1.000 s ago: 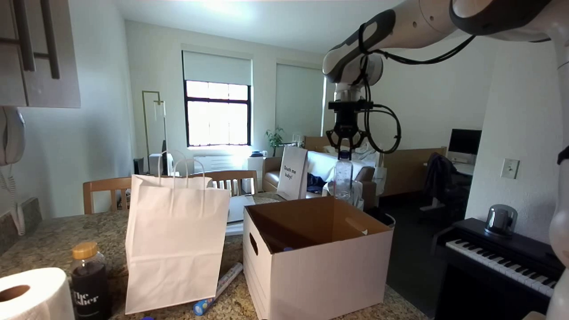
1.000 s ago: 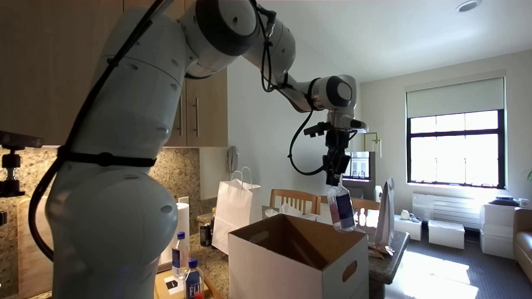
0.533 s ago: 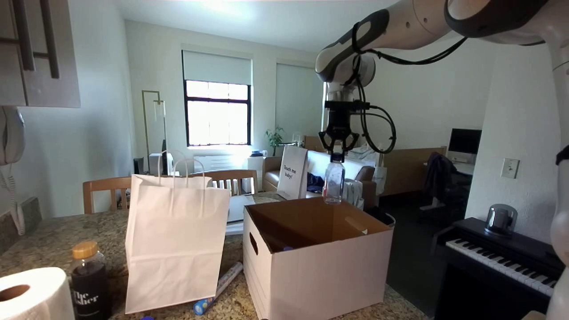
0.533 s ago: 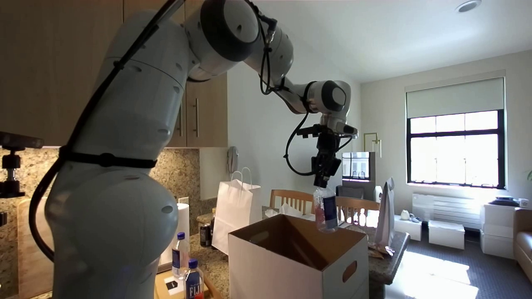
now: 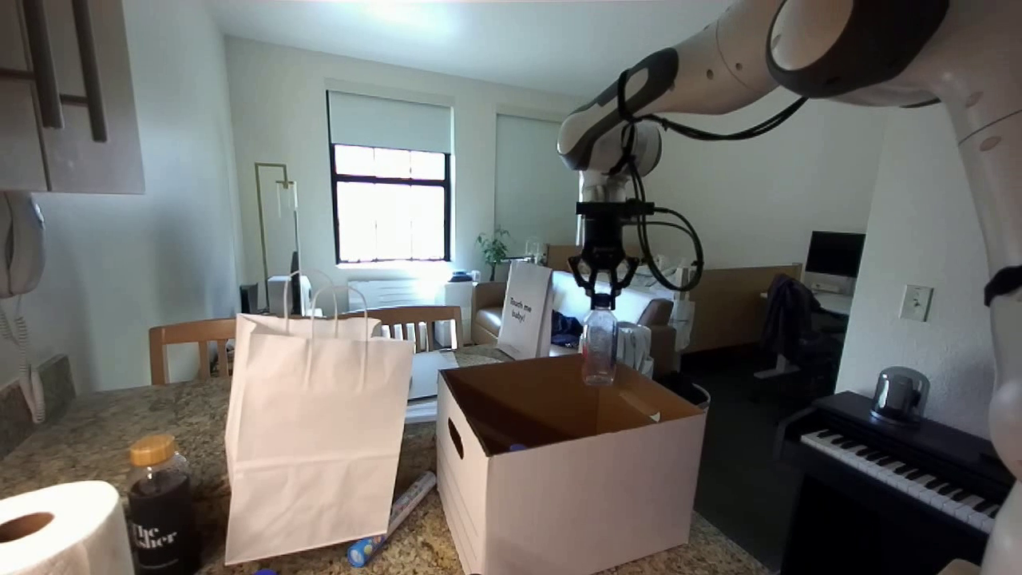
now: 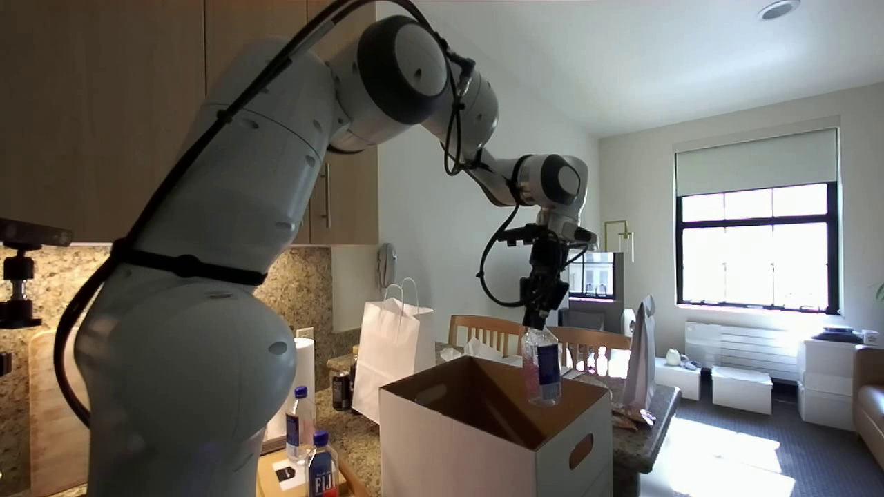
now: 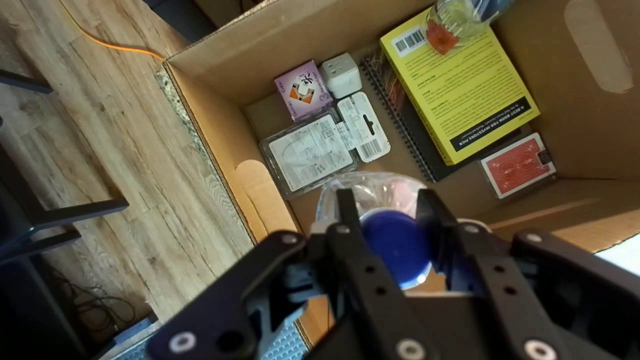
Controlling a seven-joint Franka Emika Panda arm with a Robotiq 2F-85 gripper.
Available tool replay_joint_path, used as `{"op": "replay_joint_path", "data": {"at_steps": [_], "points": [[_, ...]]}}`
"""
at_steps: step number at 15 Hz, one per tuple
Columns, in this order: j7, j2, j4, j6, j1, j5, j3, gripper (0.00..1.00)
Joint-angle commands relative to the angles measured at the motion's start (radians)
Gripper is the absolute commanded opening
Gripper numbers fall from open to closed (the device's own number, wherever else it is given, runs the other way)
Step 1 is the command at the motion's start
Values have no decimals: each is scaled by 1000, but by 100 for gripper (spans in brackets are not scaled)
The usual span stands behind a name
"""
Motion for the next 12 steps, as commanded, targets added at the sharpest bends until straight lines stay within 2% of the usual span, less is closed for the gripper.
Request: {"op": "replay_joint_path", "data": {"at_steps": [1,5,6,8,9,10,12], "points": [[40,113,84,3,-1,34,-4,14],[81,212,141,30,-5,58,-8,14],[47,177,100,34,3,27,-11,34],[55,213,125,35,2,33,-11,34],[55,219,132,35,2,33,-11,14],[54,242,160,2,-4,36,-11,13],[66,254,164,17,-5,37,-17,14]]}}
